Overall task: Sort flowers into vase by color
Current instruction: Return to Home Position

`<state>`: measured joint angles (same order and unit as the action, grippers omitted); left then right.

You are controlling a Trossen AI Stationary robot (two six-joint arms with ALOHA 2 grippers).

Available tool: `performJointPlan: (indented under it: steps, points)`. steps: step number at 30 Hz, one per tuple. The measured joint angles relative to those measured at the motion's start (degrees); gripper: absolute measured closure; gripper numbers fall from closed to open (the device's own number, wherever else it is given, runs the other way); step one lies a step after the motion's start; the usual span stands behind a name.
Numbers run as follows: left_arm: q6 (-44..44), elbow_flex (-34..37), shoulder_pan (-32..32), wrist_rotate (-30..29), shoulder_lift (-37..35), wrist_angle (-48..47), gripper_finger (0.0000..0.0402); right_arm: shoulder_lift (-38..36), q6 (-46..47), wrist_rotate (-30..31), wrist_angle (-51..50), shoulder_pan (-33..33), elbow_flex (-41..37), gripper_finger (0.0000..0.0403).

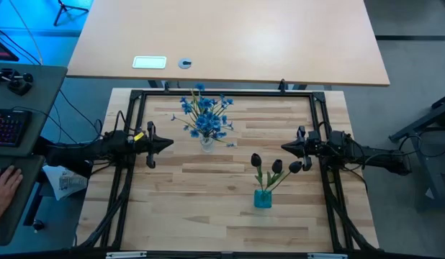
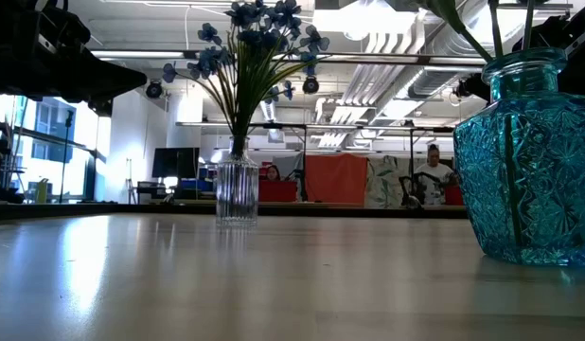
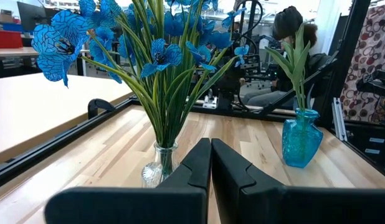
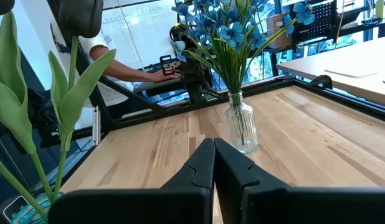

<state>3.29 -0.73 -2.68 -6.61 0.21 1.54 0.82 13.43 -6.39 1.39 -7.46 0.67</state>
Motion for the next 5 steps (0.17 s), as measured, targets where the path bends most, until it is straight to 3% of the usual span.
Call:
performJointPlan:
  steps: [5]
  points:
    - [0.0,0.0,0.0,0.0,0.0,0.0,0.0401,0.0,0.0,0.0,0.0,0.0,0.0,0.0402]
